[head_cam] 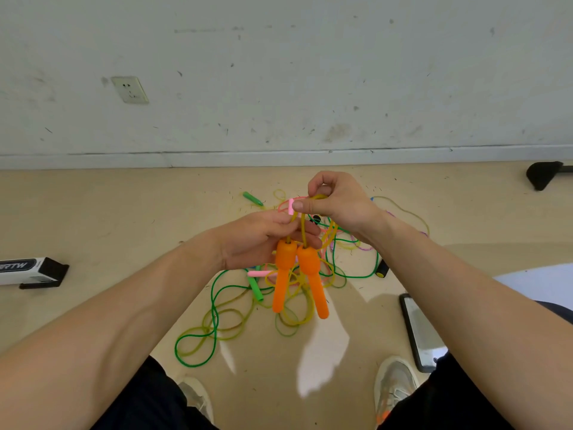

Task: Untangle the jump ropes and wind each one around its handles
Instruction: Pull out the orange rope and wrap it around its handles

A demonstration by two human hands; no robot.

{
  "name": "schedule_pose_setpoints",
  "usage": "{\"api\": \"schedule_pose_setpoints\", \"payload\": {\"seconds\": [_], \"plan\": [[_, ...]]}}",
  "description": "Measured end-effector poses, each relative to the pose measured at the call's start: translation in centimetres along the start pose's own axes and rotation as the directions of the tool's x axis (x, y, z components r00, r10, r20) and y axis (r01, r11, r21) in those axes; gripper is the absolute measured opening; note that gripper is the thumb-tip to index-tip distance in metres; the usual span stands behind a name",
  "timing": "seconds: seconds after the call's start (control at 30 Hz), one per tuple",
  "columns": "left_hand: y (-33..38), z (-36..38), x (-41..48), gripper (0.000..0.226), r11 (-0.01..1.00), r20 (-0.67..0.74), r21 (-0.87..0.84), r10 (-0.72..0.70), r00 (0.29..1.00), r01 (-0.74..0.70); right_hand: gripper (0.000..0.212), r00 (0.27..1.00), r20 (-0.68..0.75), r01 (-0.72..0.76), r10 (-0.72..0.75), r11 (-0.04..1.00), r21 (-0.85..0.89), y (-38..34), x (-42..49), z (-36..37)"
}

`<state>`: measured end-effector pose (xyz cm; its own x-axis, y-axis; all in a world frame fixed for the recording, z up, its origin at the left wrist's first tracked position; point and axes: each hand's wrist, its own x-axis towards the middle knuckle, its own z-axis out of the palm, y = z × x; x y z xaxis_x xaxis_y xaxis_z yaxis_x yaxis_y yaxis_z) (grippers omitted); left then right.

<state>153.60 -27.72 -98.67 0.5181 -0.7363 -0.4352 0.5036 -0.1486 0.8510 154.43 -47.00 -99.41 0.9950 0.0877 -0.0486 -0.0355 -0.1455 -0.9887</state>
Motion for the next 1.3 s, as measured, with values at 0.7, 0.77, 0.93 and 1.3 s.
{"api": "schedule_pose_setpoints", "payload": {"seconds": [0.7,0.77,0.93,1.3], "plan": [[-1.1,-0.4,1.4,0.030,0.969,-0.695,0.162,0.246,0.675,-0.186,0.019,0.995,-0.014,0.062,-0.097,0.738,-0.671,1.9,-2.4,4.7],[-1.2,-0.7,1.5,0.028,0.975,-0.739,0.102,0.206,0.641,-0.197,0.027,0.996,0.038,0.079,-0.074,0.693,-0.716,1.8,-2.7,5.4],[-0.8,-0.8,1.1,0.020,0.939,-0.688,-0.091,0.181,0.703,-0.330,0.027,0.979,0.169,0.015,0.111,0.794,-0.607,0.5,-2.7,4.6],[-1.1,-0.2,1.4,0.018,0.834,-0.649,0.458,0.550,0.527,-0.307,0.027,0.961,0.038,-0.270,0.273,0.901,0.341,-1.9,-4.9,6.5]]}}
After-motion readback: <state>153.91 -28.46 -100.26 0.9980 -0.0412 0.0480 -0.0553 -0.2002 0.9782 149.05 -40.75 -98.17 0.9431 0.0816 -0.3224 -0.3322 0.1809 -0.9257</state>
